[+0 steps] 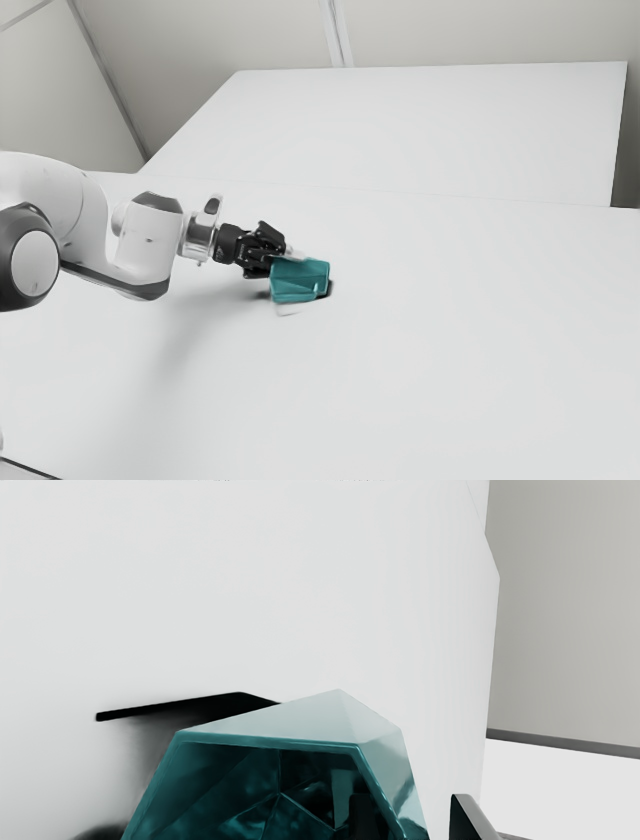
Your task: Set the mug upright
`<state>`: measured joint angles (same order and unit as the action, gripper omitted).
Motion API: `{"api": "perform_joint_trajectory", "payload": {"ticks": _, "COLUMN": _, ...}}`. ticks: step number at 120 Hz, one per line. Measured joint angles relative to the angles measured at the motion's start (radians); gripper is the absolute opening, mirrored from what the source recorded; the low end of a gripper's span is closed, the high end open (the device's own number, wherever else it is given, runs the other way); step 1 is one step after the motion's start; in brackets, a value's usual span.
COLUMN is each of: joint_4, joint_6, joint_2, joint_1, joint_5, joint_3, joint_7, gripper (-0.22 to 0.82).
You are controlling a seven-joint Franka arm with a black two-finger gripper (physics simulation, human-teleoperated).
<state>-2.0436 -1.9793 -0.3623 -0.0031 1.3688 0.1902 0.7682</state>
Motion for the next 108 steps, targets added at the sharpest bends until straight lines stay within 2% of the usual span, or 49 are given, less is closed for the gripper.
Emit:
{"api": "perform_joint_trajectory", "payload": {"ticks": 20, "joint_4": 0.000, "joint_6": -0.003, "joint_2": 0.000, "joint_1": -0.001, "joint_5": 0.006, "joint_3": -0.001, "joint_7": 0.007, "gripper": -0.11}}
{"api": "perform_joint_trajectory", "payload": {"ticks": 44, "joint_4": 0.008, "joint_6": -0.006, "joint_2": 0.011, "joint_1": -0.009, "joint_5": 0.005, "joint_3": -0.006, "joint_7": 0.010, "gripper": -0.15}}
{"api": "perform_joint_trajectory", "payload": {"ticks": 69, "joint_4": 0.023, "joint_6": -0.007, "joint_2": 0.076, "joint_1": -0.013, "joint_5": -0.023, "joint_3": -0.030, "joint_7": 0.009, "gripper": -0.16}}
{"api": "perform_joint_trajectory", "payload": {"ticks": 78, "joint_4": 0.114, "joint_6": -0.004, "joint_2": 0.085, "joint_1": -0.012, "joint_5": -0.177, "joint_3": -0.019, "joint_7": 0.008, "gripper": -0.17}}
{"api": "perform_joint_trajectory", "payload": {"ticks": 92, "joint_4": 0.270, "joint_6": -0.011, "joint_2": 0.082, "joint_1": -0.013, "joint_5": -0.541, "joint_3": -0.014, "joint_7": -0.010, "gripper": -0.17}}
{"api": "perform_joint_trajectory", "payload": {"ticks": 108, "joint_4": 0.353, "joint_6": -0.030, "joint_2": 0.044, "joint_1": -0.018, "joint_5": -0.912, "joint_3": -0.018, "joint_7": -0.067, "gripper": -0.17}}
